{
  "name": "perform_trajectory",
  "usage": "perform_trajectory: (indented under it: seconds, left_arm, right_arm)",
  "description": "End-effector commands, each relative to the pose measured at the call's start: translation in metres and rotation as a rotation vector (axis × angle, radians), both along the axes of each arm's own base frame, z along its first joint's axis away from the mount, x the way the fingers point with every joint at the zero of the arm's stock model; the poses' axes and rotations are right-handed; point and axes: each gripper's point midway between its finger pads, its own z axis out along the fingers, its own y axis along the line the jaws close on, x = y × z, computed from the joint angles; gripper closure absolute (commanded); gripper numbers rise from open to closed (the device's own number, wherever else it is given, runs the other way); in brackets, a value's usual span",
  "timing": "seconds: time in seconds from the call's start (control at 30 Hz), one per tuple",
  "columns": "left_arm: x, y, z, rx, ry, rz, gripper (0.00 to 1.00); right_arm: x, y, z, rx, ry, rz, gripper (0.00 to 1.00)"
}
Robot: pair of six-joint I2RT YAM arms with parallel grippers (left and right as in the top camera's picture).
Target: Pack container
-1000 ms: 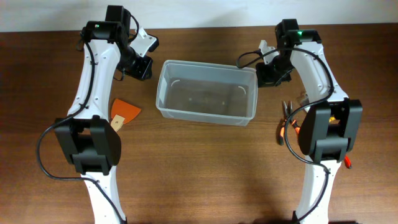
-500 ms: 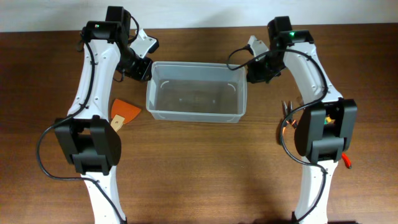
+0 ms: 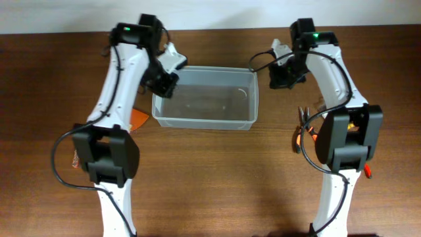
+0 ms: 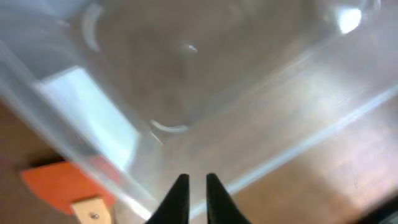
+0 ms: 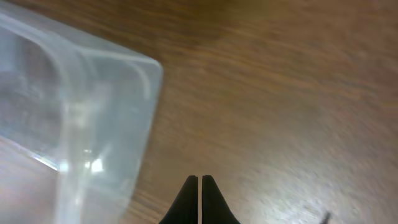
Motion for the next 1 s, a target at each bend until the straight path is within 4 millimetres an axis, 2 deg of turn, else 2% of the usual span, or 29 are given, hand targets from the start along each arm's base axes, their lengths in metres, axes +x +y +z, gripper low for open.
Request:
perform_trajectory:
  seconds: [0.0, 0.13, 0.3, 0.5, 0.7, 0.97]
  left_arm:
    - [-0.015, -0.003, -0.008, 0.036, 0.067, -0.024, 0.92]
    - [-0.03, 0.0, -0.007, 0.049, 0.127, -0.023, 0.91]
    - [-0.039, 0.002, -0.006, 0.061, 0.173, 0.02, 0.91]
    - [-0.048, -0.002, -0.02, 0.058, 0.226, 0.025, 0.91]
    - [-0.038, -0.005, -0.046, 0.048, 0.194, 0.023, 0.91]
    - [-0.035, -0.006, -0.051, 0.045, 0.181, 0.023, 0.91]
  right_arm:
    - [-0.004, -0.009, 0.0, -0.014, 0.022, -0.026, 0.96]
    - [-0.008, -0.01, -0.001, -0.015, 0.037, -0.027, 0.96]
    - [-0.01, -0.01, -0.001, -0.015, 0.045, -0.027, 0.96]
    - [-0.014, -0.012, -0.001, -0.016, 0.063, -0.031, 0.96]
    - [-0.016, -0.012, -0.001, -0.016, 0.072, -0.031, 0.96]
    - [-0.017, -0.012, -0.001, -0.017, 0.075, -0.027, 0.96]
